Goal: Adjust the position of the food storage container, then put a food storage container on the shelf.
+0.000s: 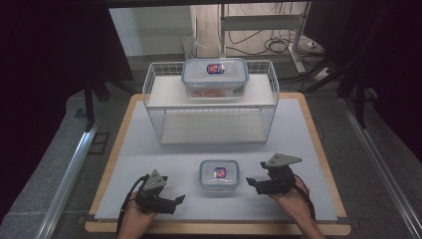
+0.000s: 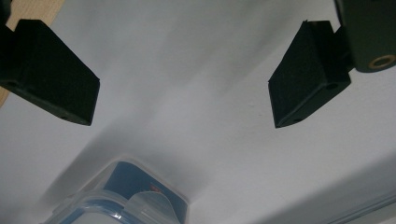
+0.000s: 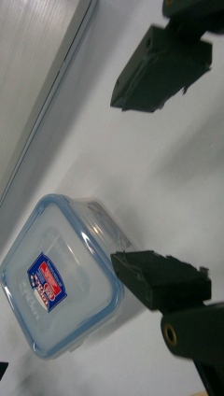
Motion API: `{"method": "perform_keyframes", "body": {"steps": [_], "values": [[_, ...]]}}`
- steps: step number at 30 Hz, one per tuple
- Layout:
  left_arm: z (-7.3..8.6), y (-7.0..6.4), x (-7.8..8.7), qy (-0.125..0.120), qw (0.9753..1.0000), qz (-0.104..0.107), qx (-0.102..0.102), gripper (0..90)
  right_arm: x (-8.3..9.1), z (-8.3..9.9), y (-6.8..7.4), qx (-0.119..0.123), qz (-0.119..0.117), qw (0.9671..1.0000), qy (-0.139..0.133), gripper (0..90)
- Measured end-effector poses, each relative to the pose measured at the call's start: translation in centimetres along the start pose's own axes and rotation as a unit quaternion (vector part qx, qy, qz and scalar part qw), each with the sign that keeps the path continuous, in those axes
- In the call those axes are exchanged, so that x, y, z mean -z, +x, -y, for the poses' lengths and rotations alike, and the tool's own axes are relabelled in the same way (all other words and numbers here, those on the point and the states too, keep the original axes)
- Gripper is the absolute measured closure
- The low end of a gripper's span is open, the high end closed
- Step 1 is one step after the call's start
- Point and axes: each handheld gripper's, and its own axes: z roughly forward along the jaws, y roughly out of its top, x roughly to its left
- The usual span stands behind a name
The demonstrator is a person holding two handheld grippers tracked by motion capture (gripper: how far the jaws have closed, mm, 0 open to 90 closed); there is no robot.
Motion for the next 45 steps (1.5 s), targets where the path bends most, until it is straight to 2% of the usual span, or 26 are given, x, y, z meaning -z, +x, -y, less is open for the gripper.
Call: {"method": "perform_keyframes", "body": {"steps": [4,11,17,26,29,31,33,38,39,40,41,42,45], "values": [[0.1,0.0,-0.1,0.001,1.0,-0.001,0.0,8.4,-0.2,0.2,-0.2,-0.004,0.001,1.0,0.003,13.3],[0.1,-0.1,-0.1,0.001,1.0,0.0,0.0,8.4,-0.1,0.3,-0.4,-0.009,0.004,1.0,0.001,11.9],[0.1,0.1,-0.1,0.001,1.0,0.004,0.007,8.4,-0.2,0.3,-0.6,-0.018,0.008,0.9998,0.0,10.0],[-0.7,0.1,0.0,0.01,0.9999,0.004,0.008,5.8,-0.4,0.0,-0.2,-0.029,0.01,0.9995,0.011,4.9],[-1.2,0.2,0.3,-0.004,0.9997,0.016,0.019,5.0,-0.4,-0.2,0.0,-0.031,0.007,0.9993,0.022,2.1],[-1.6,0.4,0.3,-0.011,0.9987,0.037,0.034,5.4,-0.4,-0.4,0.1,-0.032,0.003,0.9992,0.024,1.7],[-2.1,0.6,0.1,-0.012,0.9981,0.048,0.038,6.8,-0.4,-0.5,0.2,-0.037,-0.002,0.999,0.026,1.9],[-2.9,1.0,-0.4,-0.016,0.9974,0.061,0.036,11.4,-0.2,-1.3,0.7,-0.04,-0.012,0.9989,0.021,13.7],[-3.4,1.2,-0.8,-0.018,0.9966,0.072,0.035,12.0,-0.2,-1.5,0.8,-0.041,-0.018,0.9988,0.021,16.8],[-3.7,1.2,-1.1,-0.018,0.9965,0.075,0.033,12.2,-0.2,-1.6,0.8,-0.041,-0.02,0.9987,0.021,19.2],[-3.7,1.2,-1.1,-0.018,0.9965,0.075,0.033,12.5,-0.2,-1.6,0.8,-0.041,-0.02,0.9987,0.021,19.2],[-4.3,1.2,-1.6,-0.015,0.9961,0.082,0.03,12.7,-0.4,-1.9,0.9,-0.044,-0.03,0.9984,0.021,23.3],[-5.1,1.2,-2.6,-0.008,0.9947,0.098,0.029,12.7,-0.6,-2.3,1.1,-0.047,-0.037,0.998,0.019,25.3]]}}
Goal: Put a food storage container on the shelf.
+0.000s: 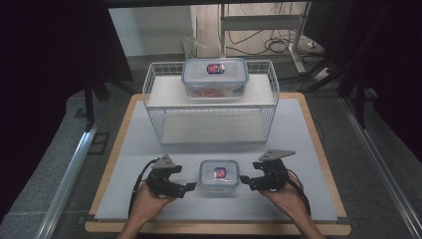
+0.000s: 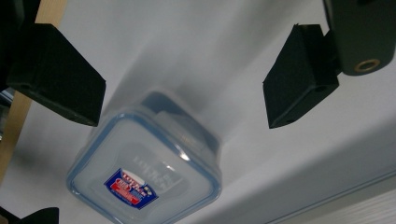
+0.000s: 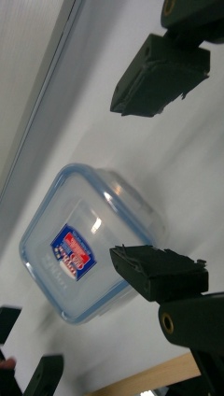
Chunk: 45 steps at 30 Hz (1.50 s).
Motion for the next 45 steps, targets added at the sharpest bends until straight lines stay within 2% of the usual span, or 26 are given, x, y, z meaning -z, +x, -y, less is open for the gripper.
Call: {"method": "perform_keyframes", "body": {"steps": [3,4,5,8,13,14,15,19,20,21,25,27,28,29,30,32,35,37,38,40,41,45], "values": [[-0.7,0.3,-1.3,0.004,0.9997,0.023,0.01,12.6,-0.5,-0.2,0.0,-0.006,-0.016,0.9999,0.003,24.1],[-0.7,0.3,-1.3,0.004,0.9997,0.023,0.01,12.2,-0.7,-0.2,0.0,-0.011,-0.026,0.9996,0.006,23.1],[-1.1,0.4,-2.2,0.011,0.999,0.039,0.016,11.9,-1.0,-0.1,-0.1,-0.02,-0.038,0.9991,0.008,22.0],[-1.4,0.7,-3.5,0.019,0.9976,0.058,0.03,11.8,-1.9,-0.1,-0.5,-0.032,-0.055,0.9978,0.019,19.6],[-1.7,1.1,-4.8,0.025,0.9933,0.1,0.051,11.1,-3.3,-0.3,-0.8,-0.045,-0.088,0.9944,0.036,18.1],[-1.7,1.1,-4.8,0.025,0.9933,0.1,0.051,11.1,-3.3,-0.3,-0.8,-0.045,-0.088,0.9944,0.036,18.1],[-1.7,1.0,-5.2,0.029,0.9923,0.107,0.054,10.0,-3.9,-0.3,-0.8,-0.058,-0.11,0.9913,0.042,17.5],[-1.6,1.2,-5.3,0.035,0.9909,0.115,0.061,8.1,-4.6,-0.2,-0.9,-0.076,-0.14,0.9859,0.052,18.1],[-1.6,1.2,-5.3,0.035,0.9909,0.115,0.061,8.4,-4.6,-0.2,-0.9,-0.076,-0.14,0.9859,0.052,18.1],[-1.5,1.2,-5.3,0.04,0.9902,0.117,0.065,8.5,-4.8,-0.1,-0.9,-0.081,-0.144,0.9844,0.06,16.8],[-1.5,0.9,-5.0,0.048,0.9908,0.112,0.059,12.2,-4.5,0.0,-0.8,-0.086,-0.143,0.9837,0.066,20.6],[-1.5,0.6,-4.8,0.047,0.9909,0.109,0.064,15.3,-4.3,0.1,-0.8,-0.092,-0.145,0.983,0.066,22.3],[-1.4,0.6,-4.6,0.045,0.991,0.109,0.063,16.8,-4.2,0.2,-0.8,-0.097,-0.147,0.9823,0.064,24.1],[-1.3,0.5,-4.4,0.043,0.9909,0.111,0.064,18.3,-4.0,0.3,-0.9,-0.101,-0.147,0.9822,0.059,29.6],[-1.2,0.6,-4.1,0.038,0.9909,0.11,0.068,21.7,-3.7,0.3,-1.0,-0.101,-0.141,0.9833,0.054,35.1],[-1.1,0.6,-3.7,0.025,0.991,0.103,0.082,33.1,-3.3,0.4,-1.2,-0.102,-0.142,0.9836,0.044,41.1],[-0.9,0.6,-3.5,0.024,0.9908,0.107,0.079,36.3,-2.9,0.6,-0.9,-0.107,-0.137,0.9842,0.034,44.1],[-0.8,0.5,-3.2,0.017,0.9911,0.105,0.08,38.8,-2.6,0.8,-0.8,-0.112,-0.134,0.9843,0.025,49.4],[-0.7,0.5,-3.0,0.012,0.9907,0.106,0.083,41.6,-2.4,0.9,-0.9,-0.12,-0.137,0.9831,0.018,53.7],[-0.5,0.6,-2.9,0.008,0.9899,0.111,0.089,46.3,-2.1,1.1,-1.2,-0.132,-0.148,0.9801,0.006,56.7],[-0.3,0.6,-2.8,0.0,0.9883,0.116,0.099,47.2,-2.0,1.2,-1.2,-0.135,-0.152,0.9791,0.004,56.8],[-0.2,0.8,-2.8,-0.005,0.9864,0.121,0.111,49.0,-2.0,1.4,-0.9,-0.135,-0.146,0.98,0.001,55.6]]}}
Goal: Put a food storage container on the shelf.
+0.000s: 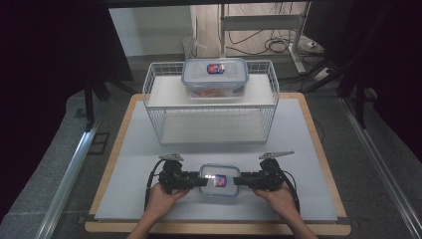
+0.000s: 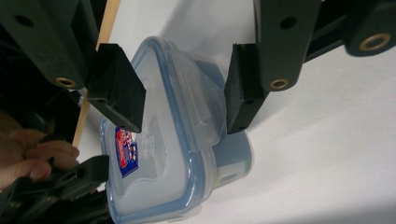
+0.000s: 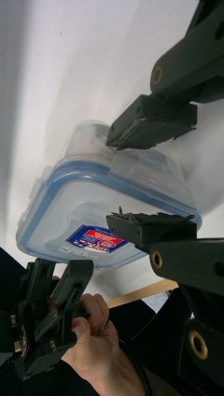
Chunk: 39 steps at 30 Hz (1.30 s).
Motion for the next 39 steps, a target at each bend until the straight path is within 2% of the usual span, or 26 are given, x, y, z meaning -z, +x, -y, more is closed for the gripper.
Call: {"method": "perform_keyframes", "body": {"steps": [2,4,13,20,29,31,34,35,36,39], "values": [[0.2,0.4,0.2,-0.007,0.9998,0.014,0.014,50.5,-0.1,0.2,-0.1,-0.006,-0.006,1.0,0.001,54.9],[0.4,0.6,0.3,-0.01,0.9995,0.024,0.019,52.1,-0.1,0.4,-0.1,-0.014,-0.012,0.9998,0.001,55.1],[0.9,1.0,0.5,-0.024,0.9983,0.039,0.036,54.2,-0.1,0.6,-0.3,-0.023,-0.023,0.9995,-0.002,55.9],[1.1,1.4,0.6,-0.03,0.9967,0.053,0.053,56.4,-0.2,0.7,-0.8,-0.039,-0.039,0.9985,-0.009,56.7],[1.1,1.3,0.6,-0.036,0.9958,0.049,0.068,56.5,-0.2,0.8,-0.9,-0.054,-0.04,0.9976,-0.014,57.2],[0.8,1.3,1.0,-0.048,0.9946,0.052,0.076,56.7,-0.2,0.8,-0.7,-0.056,-0.041,0.9973,-0.024,57.5],[0.3,0.9,1.5,-0.061,0.9947,0.049,0.067,56.9,0.1,0.3,-0.3,-0.048,-0.04,0.9973,-0.039,57.8],[0.3,0.9,1.5,-0.061,0.9947,0.049,0.067,56.9,0.3,0.1,-0.2,-0.047,-0.041,0.997,-0.046,57.9],[-0.2,0.7,1.8,-0.064,0.9954,0.046,0.056,57.0,0.5,-0.1,-0.1,-0.046,-0.041,0.9967,-0.052,57.9],[-0.6,0.4,2.1,-0.064,0.9958,0.043,0.049,57.1,0.7,-0.5,-0.1,-0.046,-0.044,0.9962,-0.059,58.0]]}}
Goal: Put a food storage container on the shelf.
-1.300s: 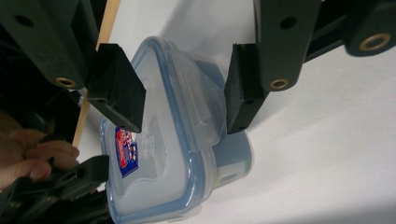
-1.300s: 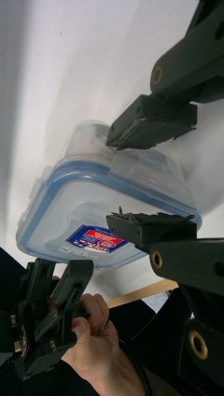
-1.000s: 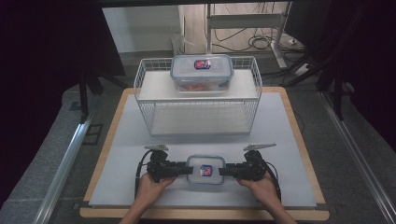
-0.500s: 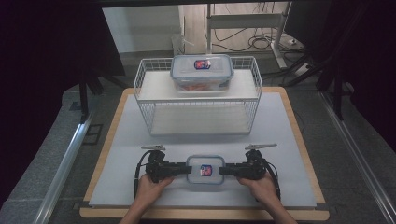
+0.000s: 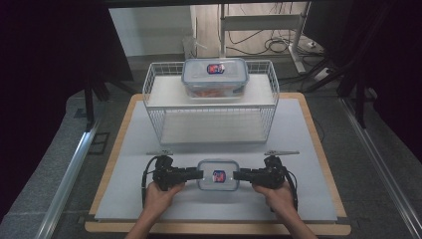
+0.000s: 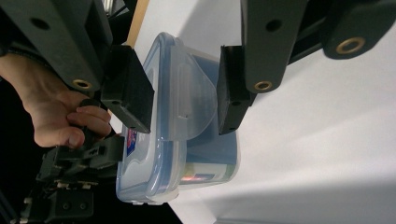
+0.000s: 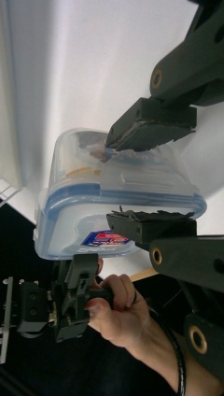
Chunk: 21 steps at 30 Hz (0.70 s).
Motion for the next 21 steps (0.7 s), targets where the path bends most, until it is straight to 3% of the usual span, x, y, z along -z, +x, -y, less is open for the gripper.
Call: {"method": "perform_keyframes", "body": {"steps": [11,21], "values": [[-4.1,-2.3,1.3,-0.008,0.9989,-0.013,-0.045,57.0,1.4,-3.8,1.6,0.021,-0.001,0.9994,-0.026,57.6],[-8.3,-4.0,3.1,-0.031,0.9969,-0.02,-0.07,56.9,2.5,-8.3,3.7,0.048,0.0,0.9978,-0.046,57.6]]}}
